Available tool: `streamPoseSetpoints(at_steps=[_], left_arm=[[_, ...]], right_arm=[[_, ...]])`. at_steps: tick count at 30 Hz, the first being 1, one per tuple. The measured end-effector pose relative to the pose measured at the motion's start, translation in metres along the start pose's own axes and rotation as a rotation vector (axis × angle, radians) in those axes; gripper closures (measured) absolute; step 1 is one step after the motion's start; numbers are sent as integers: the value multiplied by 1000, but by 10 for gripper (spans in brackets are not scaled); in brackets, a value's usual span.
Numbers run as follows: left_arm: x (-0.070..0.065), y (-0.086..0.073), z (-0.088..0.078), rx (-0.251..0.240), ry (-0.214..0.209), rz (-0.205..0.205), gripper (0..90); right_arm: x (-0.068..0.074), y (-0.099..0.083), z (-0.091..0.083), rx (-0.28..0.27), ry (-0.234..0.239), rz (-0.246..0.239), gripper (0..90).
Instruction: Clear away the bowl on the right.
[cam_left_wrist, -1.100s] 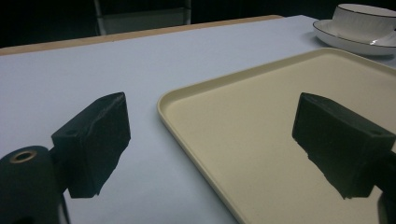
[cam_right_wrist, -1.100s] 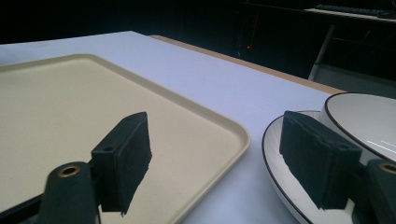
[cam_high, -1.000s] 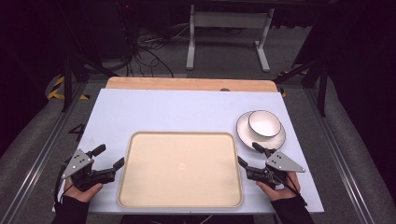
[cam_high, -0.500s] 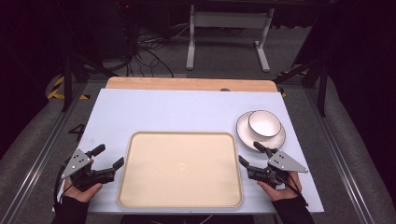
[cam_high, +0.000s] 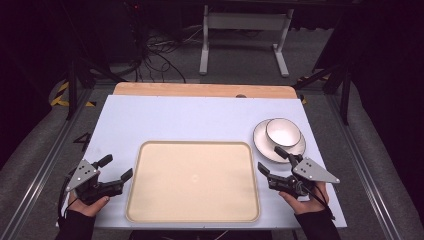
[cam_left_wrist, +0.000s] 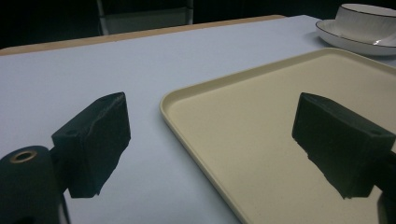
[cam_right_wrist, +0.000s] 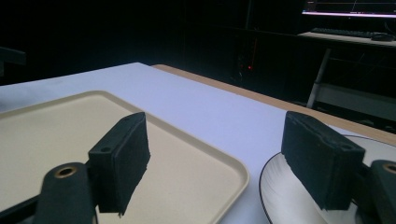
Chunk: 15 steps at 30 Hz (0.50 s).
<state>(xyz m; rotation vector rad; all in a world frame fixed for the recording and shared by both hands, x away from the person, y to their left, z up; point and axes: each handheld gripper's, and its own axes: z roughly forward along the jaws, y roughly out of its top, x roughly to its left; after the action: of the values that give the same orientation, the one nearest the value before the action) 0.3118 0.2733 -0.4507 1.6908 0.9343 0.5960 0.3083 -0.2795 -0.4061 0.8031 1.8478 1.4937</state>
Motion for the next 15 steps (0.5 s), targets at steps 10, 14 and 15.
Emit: streamPoseSetpoints(at_steps=[10,14,15], left_arm=[[0,0,0,1,-3,4,127],[0,0,0,1,0,2,126],[0,0,0,0,0,2,127]], right_arm=[[4,26,-5,-28,27,-18,237],[5,30,-5,-25,28,-24,236],[5,31,-4,-22,25,-28,237]])
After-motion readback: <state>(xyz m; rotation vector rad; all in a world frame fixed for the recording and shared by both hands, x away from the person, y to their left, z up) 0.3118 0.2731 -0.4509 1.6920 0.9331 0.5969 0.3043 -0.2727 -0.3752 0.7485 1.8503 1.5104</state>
